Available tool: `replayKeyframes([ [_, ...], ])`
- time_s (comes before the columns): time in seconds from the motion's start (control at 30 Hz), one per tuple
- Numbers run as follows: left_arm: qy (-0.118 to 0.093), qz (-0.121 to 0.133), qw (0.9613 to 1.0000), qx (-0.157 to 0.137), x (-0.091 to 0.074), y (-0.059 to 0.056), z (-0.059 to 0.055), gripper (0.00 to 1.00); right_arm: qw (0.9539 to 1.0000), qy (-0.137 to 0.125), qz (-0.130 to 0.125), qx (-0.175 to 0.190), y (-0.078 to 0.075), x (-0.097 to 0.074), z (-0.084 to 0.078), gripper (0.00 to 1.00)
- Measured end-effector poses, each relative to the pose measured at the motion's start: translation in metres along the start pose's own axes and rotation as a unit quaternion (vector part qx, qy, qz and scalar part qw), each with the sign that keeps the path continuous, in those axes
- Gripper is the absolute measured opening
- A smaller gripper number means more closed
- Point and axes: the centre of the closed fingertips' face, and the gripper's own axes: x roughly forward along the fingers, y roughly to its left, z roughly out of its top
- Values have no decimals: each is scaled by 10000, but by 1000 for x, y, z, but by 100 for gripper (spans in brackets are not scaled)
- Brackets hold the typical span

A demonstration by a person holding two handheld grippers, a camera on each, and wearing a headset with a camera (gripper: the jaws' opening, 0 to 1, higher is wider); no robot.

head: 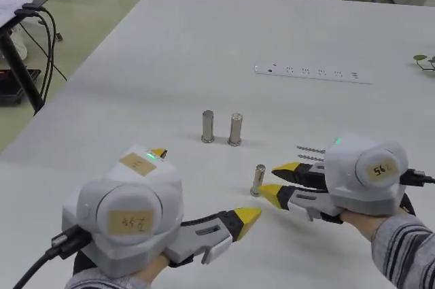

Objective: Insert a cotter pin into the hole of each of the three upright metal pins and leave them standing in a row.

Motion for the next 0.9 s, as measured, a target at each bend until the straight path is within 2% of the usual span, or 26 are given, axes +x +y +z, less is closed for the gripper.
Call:
replayKeyframes([
  [0.17,-7,-5,10000,-31,0,0,1,92,9997,228,-33,-14,-14,-10,-4,20],
  [0.23,-11,-8,10000,-28,0,0,1,91,9987,497,-37,-94,-21,-14,-11,20],
  [0.3,-15,-18,10000,-43,0,-1,1,91,9984,558,-32,-97,-25,-16,-13,20],
  [0.4,-16,-22,10000,-48,0,-1,1,91,9968,786,-30,-124,-34,-20,-18,19],
  [0.53,-28,-43,10000,-61,0,-1,2,91,9931,1146,-65,-236,-47,-25,-27,19],
  [0.8,-5,-46,9999,-113,0,-1,1,91,9874,1550,-169,-280,-71,-30,-33,17],
  [0.9,9,-38,9999,-130,0,0,0,91,9851,1688,-127,-289,-77,-30,-37,16],
])
